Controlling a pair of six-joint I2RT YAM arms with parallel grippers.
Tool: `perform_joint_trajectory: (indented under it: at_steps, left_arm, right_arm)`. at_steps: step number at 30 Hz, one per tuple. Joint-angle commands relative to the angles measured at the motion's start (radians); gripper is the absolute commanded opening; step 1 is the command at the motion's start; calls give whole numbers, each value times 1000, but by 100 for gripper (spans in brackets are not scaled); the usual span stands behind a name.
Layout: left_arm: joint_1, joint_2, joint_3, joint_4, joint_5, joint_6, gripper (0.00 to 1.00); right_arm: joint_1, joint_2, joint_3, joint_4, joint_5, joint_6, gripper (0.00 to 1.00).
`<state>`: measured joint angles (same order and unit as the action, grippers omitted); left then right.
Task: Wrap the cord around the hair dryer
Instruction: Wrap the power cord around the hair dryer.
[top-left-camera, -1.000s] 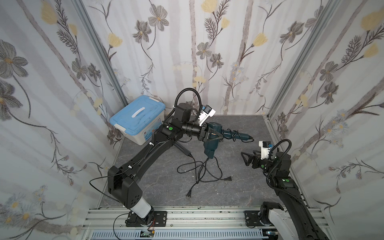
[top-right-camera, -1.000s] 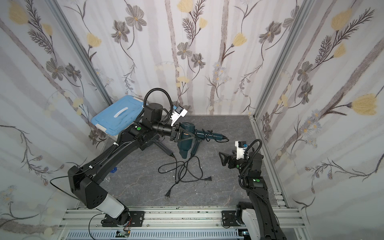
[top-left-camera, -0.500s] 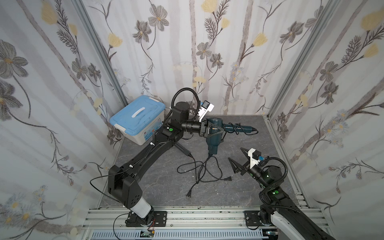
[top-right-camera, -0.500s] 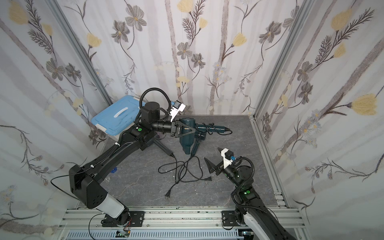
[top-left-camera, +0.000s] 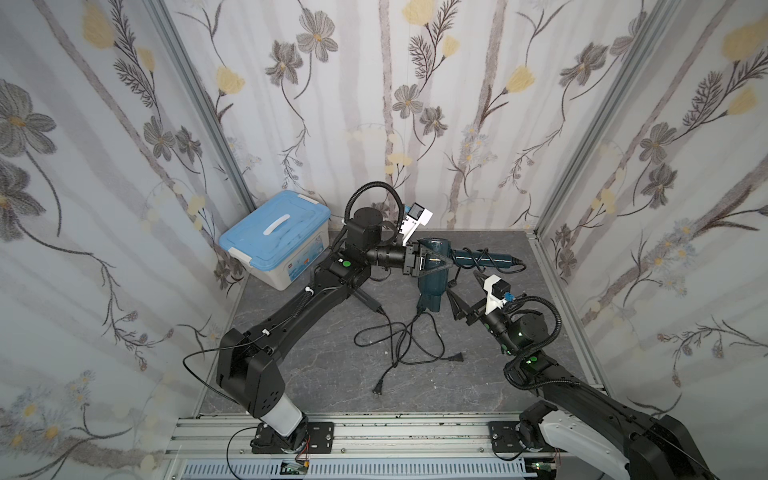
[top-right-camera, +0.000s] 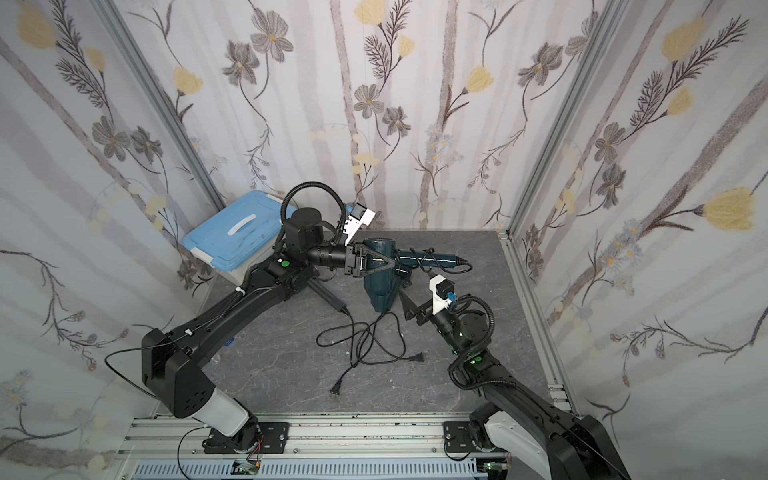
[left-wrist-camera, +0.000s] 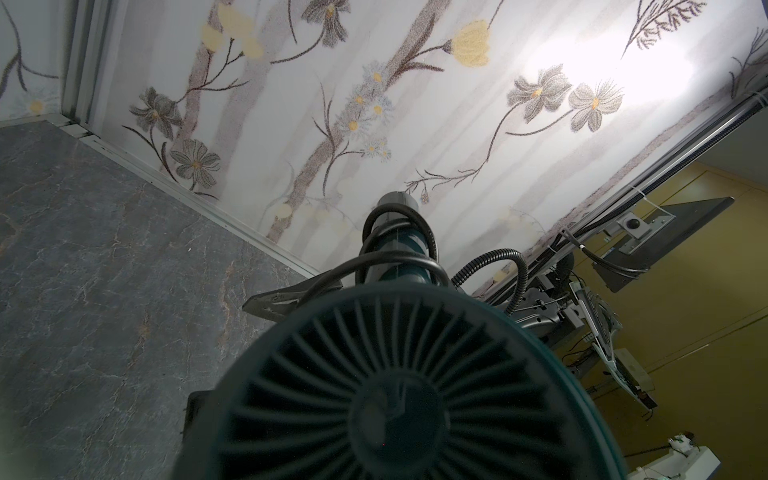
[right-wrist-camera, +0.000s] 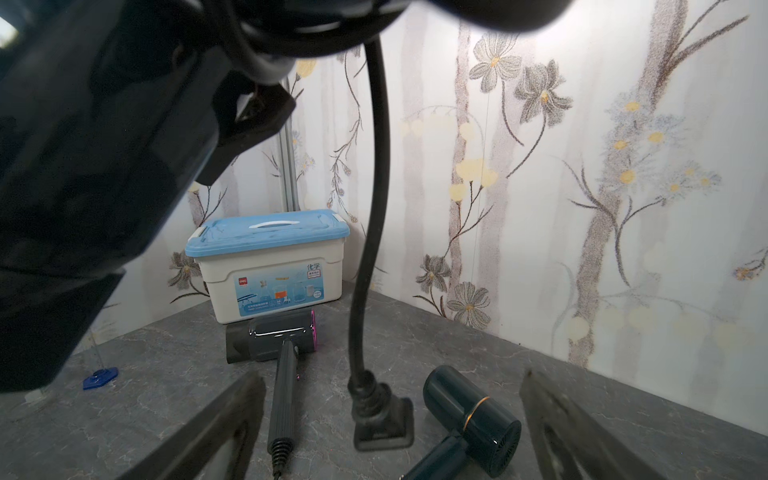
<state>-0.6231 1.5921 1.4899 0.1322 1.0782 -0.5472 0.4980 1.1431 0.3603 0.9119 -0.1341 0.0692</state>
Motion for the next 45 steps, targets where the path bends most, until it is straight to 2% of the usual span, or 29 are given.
perform_joint_trajectory:
  at_steps: [1,6,11,14,21,25,28,34,38,45]
  left_arm:
    - [-3,-3,-2,113,14,-26,0]
    - [-3,-5,-5,124,16,-34,0]
    - [0,-1,-5,122,16,-33,0]
    - [2,4,-9,128,15,-36,0]
    - [9,17,-16,167,6,-59,0]
    - [20,21,-11,155,-12,-52,0]
    - [34,20,-8,124,-40,-28,0]
    - [48,15,16,-75,-153,127,0]
    - [47,23,44,-212,-234,228,0]
    - [-11,77,138,-482,-358,406,0]
  right_arm:
    - [22,69,40,86,13,-8,91]
    - [41,151,65,118,-15,20,70]
    - [59,158,56,124,-13,37,36]
    - [63,127,41,110,-4,37,21]
    - [65,55,9,26,-1,40,3]
    - [71,9,0,-39,1,44,0]
    - [80,-39,14,-155,-6,43,0]
    - [87,-205,55,-480,25,26,0]
    - [87,-293,115,-709,88,-3,0]
    - [82,-252,282,-933,205,-78,0]
